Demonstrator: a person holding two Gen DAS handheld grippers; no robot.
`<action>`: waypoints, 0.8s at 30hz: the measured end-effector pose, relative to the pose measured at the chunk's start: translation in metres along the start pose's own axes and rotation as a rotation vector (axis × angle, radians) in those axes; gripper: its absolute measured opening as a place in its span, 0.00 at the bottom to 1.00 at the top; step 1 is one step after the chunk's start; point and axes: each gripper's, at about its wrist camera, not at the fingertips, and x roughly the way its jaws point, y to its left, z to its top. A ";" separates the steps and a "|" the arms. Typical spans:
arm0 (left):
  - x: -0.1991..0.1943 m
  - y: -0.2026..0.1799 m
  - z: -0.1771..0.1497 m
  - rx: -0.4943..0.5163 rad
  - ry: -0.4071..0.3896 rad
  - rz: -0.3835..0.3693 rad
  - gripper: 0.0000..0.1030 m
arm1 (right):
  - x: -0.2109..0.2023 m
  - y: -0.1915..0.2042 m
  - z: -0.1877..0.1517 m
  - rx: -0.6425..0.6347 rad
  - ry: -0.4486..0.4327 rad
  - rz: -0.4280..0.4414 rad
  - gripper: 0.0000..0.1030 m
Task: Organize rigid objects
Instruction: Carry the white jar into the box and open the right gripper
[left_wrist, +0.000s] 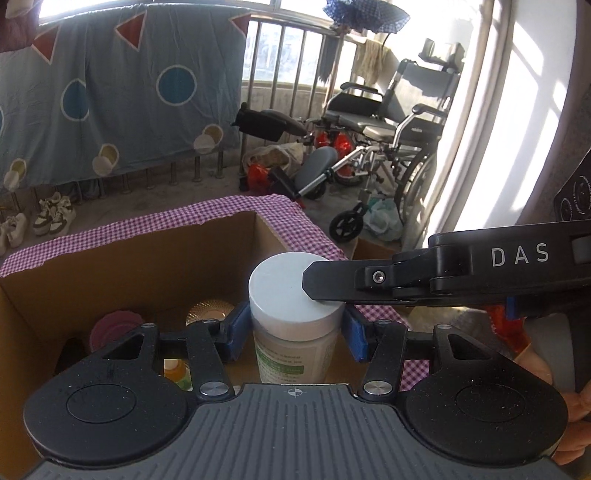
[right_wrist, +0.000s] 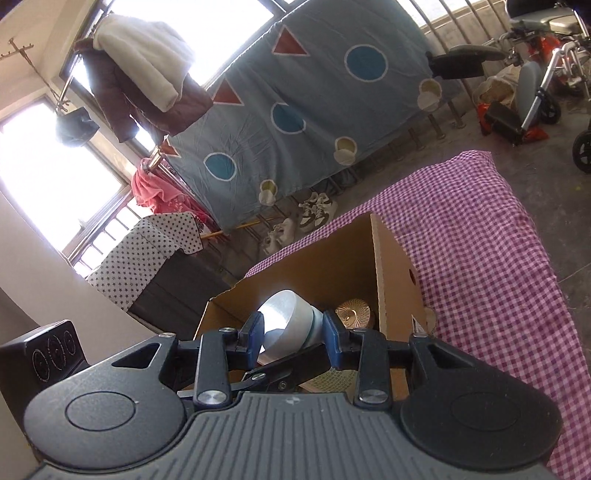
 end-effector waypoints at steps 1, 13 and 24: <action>0.003 0.001 -0.002 0.002 0.012 0.005 0.52 | 0.003 -0.003 -0.001 -0.002 0.006 -0.003 0.37; 0.030 0.002 -0.010 -0.019 0.080 0.027 0.52 | 0.010 -0.022 -0.003 0.034 0.002 0.003 0.58; -0.004 -0.011 -0.009 0.017 -0.020 0.025 0.81 | -0.026 0.001 -0.015 0.005 -0.097 -0.016 0.61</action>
